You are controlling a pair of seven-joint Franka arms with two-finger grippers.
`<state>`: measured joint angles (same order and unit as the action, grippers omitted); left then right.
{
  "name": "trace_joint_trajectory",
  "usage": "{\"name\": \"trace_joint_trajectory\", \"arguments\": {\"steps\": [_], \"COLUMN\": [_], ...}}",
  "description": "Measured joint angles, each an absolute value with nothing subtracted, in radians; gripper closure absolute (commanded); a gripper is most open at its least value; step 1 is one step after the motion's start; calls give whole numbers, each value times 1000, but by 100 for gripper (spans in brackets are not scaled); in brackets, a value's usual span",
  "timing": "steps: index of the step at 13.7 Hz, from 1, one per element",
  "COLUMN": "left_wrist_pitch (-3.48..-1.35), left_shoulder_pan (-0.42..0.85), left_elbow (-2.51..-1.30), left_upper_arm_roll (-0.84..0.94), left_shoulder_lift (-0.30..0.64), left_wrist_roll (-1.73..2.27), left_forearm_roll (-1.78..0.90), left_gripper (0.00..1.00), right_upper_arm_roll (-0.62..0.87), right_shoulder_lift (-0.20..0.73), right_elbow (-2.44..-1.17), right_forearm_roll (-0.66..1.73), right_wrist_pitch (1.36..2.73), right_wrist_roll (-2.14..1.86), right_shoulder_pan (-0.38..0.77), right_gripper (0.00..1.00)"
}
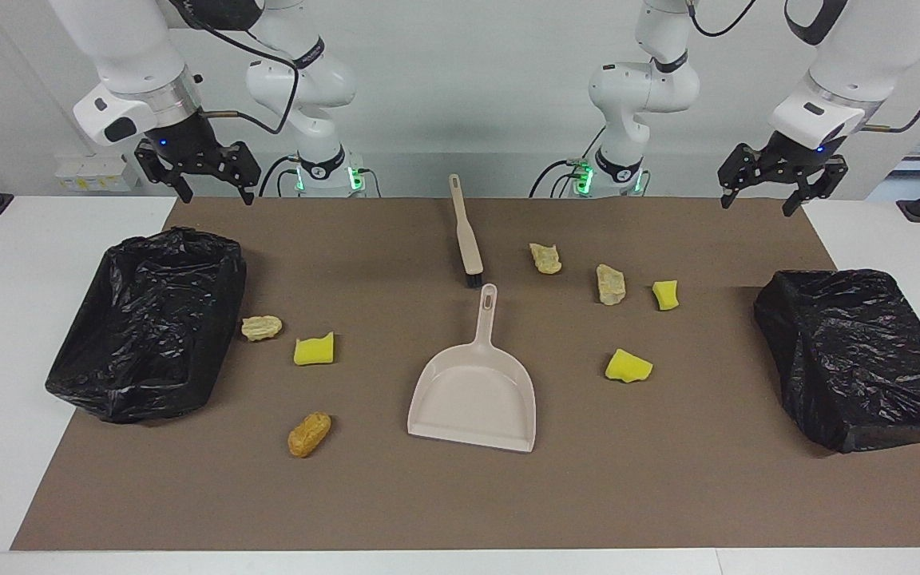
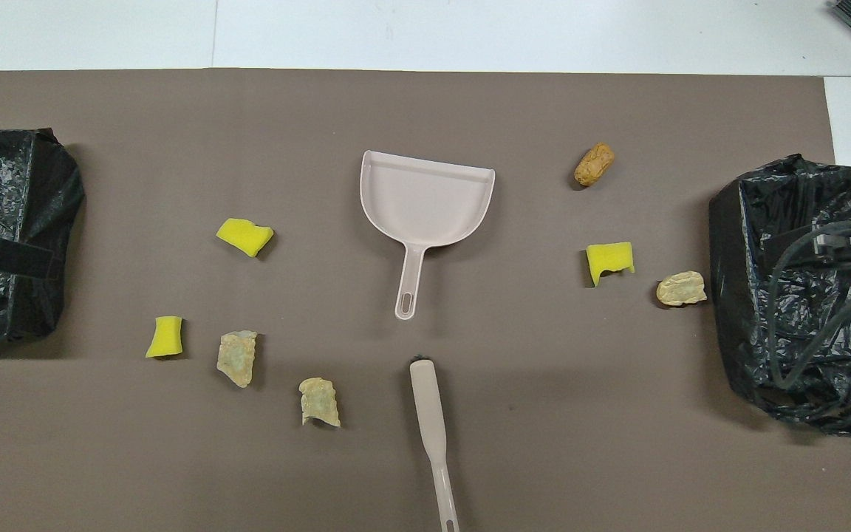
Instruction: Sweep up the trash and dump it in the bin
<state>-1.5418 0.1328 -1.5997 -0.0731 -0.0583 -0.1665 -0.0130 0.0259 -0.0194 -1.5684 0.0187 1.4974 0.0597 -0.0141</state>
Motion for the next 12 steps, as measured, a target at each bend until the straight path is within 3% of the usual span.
{"name": "trace_joint_trajectory", "arguments": {"steps": [8,12], "left_wrist_pitch": [-1542,-1542], "left_shoulder_pan": [133,133], "left_elbow": [-1599,-1596], "left_upper_arm_roll": [-72,-59], "left_shoulder_lift": [-60,-77], "left_wrist_roll": [-167,-167], "left_forearm_roll": [-13,-13], "left_gripper": [0,0], "right_upper_arm_roll": [30,26], "right_shoulder_lift": [101,154], "right_elbow": [-1578,-1564], "right_forearm_roll": [39,16], "right_wrist_pitch": [1658,1670], "right_wrist_roll": [159,161], "right_shoulder_pan": [106,110], "right_gripper": [0,0]}}
